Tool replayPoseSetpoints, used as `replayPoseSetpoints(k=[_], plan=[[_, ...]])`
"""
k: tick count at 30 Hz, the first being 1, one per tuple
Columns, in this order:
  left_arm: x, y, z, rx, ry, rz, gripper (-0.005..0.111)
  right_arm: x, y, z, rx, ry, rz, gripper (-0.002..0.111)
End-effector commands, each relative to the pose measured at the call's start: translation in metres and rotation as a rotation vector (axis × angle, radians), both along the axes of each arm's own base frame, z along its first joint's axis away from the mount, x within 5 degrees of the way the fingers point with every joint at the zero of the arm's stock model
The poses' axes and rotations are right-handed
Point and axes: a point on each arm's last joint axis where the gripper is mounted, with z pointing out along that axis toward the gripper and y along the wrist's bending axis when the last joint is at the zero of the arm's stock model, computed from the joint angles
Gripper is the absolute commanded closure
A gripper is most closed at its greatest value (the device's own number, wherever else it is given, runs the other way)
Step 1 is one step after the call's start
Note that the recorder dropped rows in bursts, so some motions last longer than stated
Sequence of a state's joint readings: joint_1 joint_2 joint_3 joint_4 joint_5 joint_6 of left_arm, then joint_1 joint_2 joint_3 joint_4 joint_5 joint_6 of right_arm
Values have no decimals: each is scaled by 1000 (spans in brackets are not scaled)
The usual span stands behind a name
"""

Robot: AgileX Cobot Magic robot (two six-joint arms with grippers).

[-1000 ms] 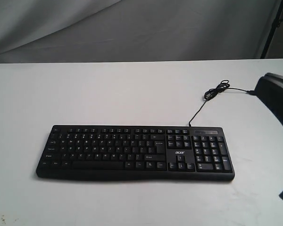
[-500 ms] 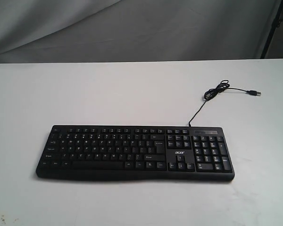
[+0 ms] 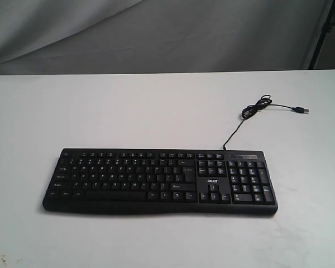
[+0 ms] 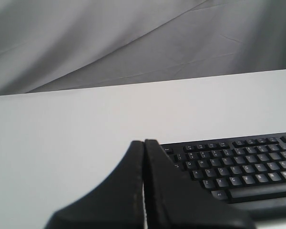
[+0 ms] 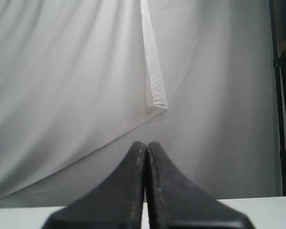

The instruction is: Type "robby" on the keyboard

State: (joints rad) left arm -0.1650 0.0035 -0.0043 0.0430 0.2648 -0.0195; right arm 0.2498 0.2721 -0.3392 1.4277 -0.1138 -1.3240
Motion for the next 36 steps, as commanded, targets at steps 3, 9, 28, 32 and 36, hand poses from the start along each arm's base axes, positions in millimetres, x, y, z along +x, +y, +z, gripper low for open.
replayPoseSetpoints(k=[3,9,28,32,36], plan=[[0,0,-1,1,-5,-6,107,0,1,-45,-106,105,-38,108],[0,0,-1,1,-5,-6,107,2,-5,-98,-111,253,-105,108],[0,0,-1,1,-5,-6,107,2,-10,-112,324,307,-151,108],[0,0,-1,1,-5,-6,107,2,-16,-110,470,276,-200,108],[0,0,-1,1,-5,-6,107,2,-19,-106,505,228,-224,108]])
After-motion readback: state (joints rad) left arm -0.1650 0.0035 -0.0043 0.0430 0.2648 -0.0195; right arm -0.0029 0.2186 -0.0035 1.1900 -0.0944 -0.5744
